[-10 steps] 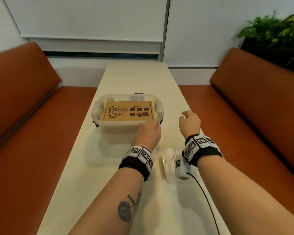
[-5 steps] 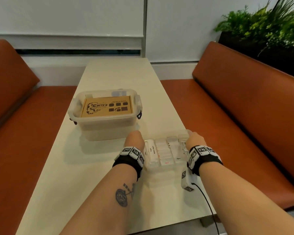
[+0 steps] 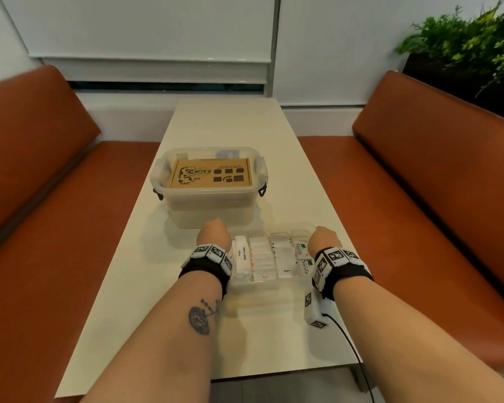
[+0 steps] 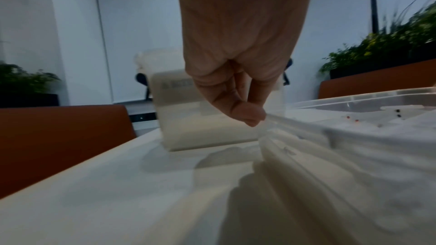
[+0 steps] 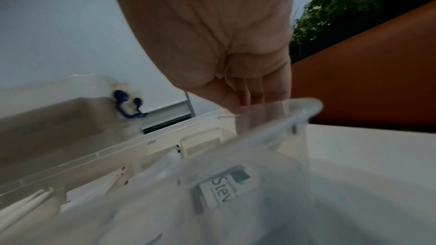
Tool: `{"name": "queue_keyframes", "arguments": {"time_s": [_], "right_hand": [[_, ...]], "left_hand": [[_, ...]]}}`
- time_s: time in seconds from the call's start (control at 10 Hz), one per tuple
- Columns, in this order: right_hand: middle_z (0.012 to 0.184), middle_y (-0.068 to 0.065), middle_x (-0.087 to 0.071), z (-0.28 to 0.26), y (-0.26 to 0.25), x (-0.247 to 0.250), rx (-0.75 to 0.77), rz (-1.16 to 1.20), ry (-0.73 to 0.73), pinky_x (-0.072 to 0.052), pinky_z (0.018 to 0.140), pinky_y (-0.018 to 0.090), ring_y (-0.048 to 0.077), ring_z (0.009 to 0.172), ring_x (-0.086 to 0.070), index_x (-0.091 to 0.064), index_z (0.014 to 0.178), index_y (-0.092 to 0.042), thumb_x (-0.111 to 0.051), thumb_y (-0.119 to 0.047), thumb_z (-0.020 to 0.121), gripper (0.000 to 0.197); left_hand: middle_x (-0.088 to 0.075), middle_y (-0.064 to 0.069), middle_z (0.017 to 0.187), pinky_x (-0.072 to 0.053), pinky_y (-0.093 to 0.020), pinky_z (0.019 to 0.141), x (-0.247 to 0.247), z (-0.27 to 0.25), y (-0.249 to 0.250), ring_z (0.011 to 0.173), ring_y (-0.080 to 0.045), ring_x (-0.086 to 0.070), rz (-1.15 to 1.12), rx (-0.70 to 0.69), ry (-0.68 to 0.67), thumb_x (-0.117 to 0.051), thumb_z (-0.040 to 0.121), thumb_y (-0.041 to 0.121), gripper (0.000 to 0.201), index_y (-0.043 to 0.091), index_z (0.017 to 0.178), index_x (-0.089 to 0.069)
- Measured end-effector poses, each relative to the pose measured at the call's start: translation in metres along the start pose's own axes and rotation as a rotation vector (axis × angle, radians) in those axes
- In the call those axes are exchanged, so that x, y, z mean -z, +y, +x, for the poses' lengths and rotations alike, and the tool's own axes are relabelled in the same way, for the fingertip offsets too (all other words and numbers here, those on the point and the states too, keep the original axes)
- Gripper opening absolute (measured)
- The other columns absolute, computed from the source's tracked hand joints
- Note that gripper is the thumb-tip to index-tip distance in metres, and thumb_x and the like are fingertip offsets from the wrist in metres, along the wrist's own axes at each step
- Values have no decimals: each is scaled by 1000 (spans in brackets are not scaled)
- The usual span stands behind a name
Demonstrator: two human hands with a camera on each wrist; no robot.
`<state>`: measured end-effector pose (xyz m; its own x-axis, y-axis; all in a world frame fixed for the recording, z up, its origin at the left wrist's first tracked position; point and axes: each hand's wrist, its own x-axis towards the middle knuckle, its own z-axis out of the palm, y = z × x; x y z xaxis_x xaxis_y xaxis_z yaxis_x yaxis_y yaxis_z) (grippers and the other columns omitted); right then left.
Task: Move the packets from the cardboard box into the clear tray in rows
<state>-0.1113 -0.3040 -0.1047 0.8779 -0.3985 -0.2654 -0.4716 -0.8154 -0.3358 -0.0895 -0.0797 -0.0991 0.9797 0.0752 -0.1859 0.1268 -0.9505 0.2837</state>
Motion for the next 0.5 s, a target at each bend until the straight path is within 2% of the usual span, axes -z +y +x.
{"name": "queue_keyframes", "arguments": {"time_s": [0.2, 0.3, 0.4, 0.5], "right_hand": [[117, 17, -62, -14, -36, -14, 82, -3, -54, -43, 73, 31, 32, 105, -60, -61, 108, 1, -43, -3, 93, 24], [119, 17, -61, -23, -43, -19, 90, 4, -67, -43, 75, 31, 32, 106, -59, -60, 110, 1, -43, -3, 93, 24], [120, 17, -60, -26, -46, -9, 93, 47, -48, -44, 79, 31, 31, 108, -58, -58, 113, 0, -41, -5, 94, 25], [129, 15, -54, -33, -27, -5, 137, 148, 47, -44, 89, 33, 30, 116, -53, -45, 131, -5, -39, -9, 95, 37]], "left_hand": [[-66, -19, 105, -48, -35, 77, 18, -3, -38, 97, -34, -63, 36, 83, 28, -44, 93, 0, 22, -4, 98, -64], [-65, -19, 106, -48, -35, 79, 19, -5, -47, 98, -34, -63, 65, 80, 16, -44, 93, 0, 21, -5, 99, -64], [-65, -19, 108, -48, -35, 80, 28, -4, -44, 99, -34, -62, -31, 101, 35, -43, 94, 3, 22, -4, 100, -64], [-63, -13, 111, -46, -33, 79, 20, -18, -44, 102, -30, -60, -191, 51, 177, -45, 96, 16, 25, 4, 113, -60]]}}
